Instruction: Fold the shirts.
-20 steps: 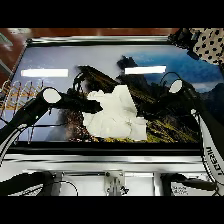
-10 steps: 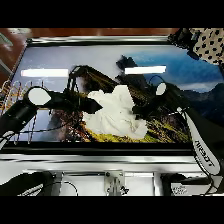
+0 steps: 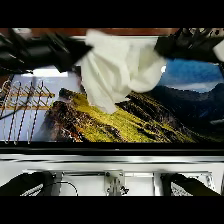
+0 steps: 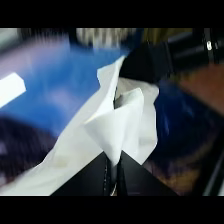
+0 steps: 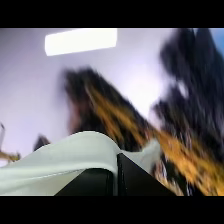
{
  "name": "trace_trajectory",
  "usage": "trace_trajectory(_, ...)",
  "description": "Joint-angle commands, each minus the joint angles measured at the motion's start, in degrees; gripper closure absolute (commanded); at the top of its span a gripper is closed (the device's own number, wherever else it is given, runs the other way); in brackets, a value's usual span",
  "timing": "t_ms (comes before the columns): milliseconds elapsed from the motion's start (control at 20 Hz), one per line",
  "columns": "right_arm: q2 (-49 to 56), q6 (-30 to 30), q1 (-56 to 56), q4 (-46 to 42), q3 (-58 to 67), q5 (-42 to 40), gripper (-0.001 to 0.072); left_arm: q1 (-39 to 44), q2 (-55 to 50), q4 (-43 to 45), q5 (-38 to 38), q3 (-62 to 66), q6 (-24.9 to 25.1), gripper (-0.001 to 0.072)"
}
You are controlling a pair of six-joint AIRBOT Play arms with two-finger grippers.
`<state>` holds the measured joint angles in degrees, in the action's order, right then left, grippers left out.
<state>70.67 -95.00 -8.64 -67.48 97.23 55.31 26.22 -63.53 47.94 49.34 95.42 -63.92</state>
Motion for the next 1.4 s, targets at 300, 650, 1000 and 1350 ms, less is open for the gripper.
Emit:
trace_trajectory(300, -12.83, 1.29, -7.74, -12.57, 10.21, 4.63, 0.0638, 0.09, -0.59, 7.32, 10.29, 13.79, 1.09, 0.0644)
trace_trajectory(650, -9.97, -1.31, -13.73, -13.70, 6.67, 22.64, 0.0639, -0.48, -6.69, 20.02, 20.90, 11.45, -6.73, 0.0643)
trace_trajectory(1000, -2.36, -3.52, -22.29, -29.83, 5.51, 17.94, 0.0639, -7.13, -11.82, 22.18, 26.40, 11.37, -14.27, 0.0348)
trace_trajectory(1350, 1.90, -3.56, -22.32, -26.51, 5.49, 17.20, 0.0639, -9.01, -13.27, 18.40, 29.75, 11.30, -24.48, 0.0347)
